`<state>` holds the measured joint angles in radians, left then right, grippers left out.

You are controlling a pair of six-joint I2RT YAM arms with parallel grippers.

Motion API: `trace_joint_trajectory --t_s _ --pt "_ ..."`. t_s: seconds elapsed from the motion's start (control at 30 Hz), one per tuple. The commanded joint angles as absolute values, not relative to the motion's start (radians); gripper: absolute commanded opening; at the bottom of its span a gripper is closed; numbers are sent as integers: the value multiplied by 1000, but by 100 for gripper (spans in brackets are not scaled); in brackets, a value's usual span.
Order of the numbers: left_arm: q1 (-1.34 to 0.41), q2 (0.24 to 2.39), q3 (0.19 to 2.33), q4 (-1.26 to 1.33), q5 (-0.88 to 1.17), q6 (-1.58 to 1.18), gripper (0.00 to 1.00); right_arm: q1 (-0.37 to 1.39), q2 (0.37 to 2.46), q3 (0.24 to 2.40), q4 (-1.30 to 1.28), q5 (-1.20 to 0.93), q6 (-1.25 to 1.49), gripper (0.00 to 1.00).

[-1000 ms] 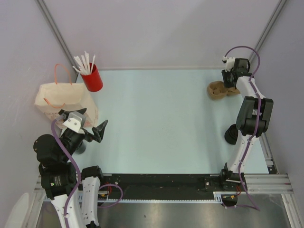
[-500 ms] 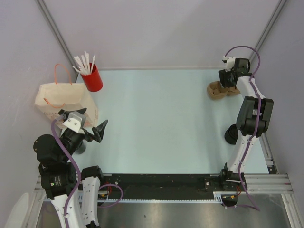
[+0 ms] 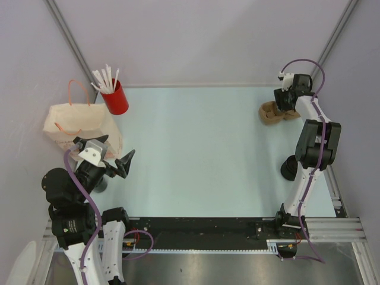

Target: Pack the takeout coffee

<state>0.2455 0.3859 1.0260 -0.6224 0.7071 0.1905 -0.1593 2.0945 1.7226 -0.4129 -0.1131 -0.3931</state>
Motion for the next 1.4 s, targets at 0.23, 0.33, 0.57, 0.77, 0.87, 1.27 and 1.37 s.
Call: trace_joint_trajectory --t_s 0.23,0.33,0.57,0.77,0.87,1.27,1.37 --pt "262 390 1012 -595 727 172 99 -164 2115 1756 -397 -113 -391 50" --pt "262 388 1012 -595 726 172 99 -164 2117 1756 -397 -117 -391 45" --pt "264 388 1011 -595 727 170 99 -167 2103 1755 -396 -130 -382 34" --pt "264 388 1011 -594 729 172 100 -169 2098 1752 -393 -129 -382 59" --pt "265 390 1011 -594 729 172 99 -169 2097 1750 -387 -124 -383 71" --pt "268 394 1011 -592 733 167 99 -173 2128 1758 -387 -135 -383 58" --pt "273 394 1012 -594 733 169 99 -176 2129 1756 -390 -140 -380 54"
